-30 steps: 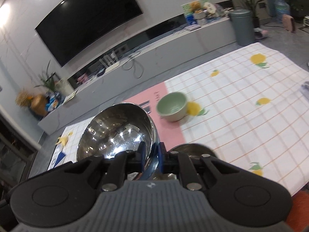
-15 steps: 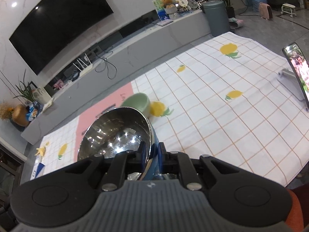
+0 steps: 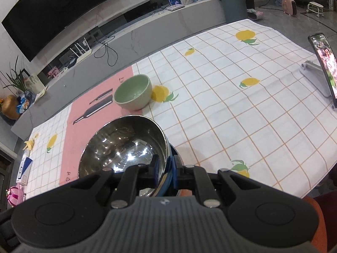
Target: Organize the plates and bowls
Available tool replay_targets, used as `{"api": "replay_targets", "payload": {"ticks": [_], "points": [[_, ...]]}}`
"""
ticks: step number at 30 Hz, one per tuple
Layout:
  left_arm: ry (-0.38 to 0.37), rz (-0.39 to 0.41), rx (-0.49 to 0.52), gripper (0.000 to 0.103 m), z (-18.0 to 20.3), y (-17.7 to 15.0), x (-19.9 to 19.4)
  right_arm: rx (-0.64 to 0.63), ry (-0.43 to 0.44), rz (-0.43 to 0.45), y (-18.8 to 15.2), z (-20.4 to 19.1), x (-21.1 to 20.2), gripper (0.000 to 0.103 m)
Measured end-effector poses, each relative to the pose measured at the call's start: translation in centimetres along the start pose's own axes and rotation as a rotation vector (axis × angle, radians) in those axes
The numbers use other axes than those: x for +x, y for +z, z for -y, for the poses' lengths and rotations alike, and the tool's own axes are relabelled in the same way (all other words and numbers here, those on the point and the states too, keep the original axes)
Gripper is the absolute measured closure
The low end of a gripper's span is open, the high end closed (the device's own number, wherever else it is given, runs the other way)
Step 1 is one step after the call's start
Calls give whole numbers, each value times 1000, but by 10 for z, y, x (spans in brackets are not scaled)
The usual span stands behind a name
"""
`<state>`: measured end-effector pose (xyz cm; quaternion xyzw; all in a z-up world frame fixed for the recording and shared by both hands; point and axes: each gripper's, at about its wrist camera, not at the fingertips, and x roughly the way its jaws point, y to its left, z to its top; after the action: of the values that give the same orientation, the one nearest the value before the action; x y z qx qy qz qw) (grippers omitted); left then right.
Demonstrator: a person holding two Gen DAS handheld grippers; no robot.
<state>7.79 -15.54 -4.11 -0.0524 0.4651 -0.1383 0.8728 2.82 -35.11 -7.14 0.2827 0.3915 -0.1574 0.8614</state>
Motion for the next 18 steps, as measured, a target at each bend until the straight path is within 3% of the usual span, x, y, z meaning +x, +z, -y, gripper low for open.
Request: {"api": "replay_targets", "payload": {"ticks": [18], "points": [[23,-19,80,88,4,-6,11,-20,-30,-19,-6,1,13,91]]}}
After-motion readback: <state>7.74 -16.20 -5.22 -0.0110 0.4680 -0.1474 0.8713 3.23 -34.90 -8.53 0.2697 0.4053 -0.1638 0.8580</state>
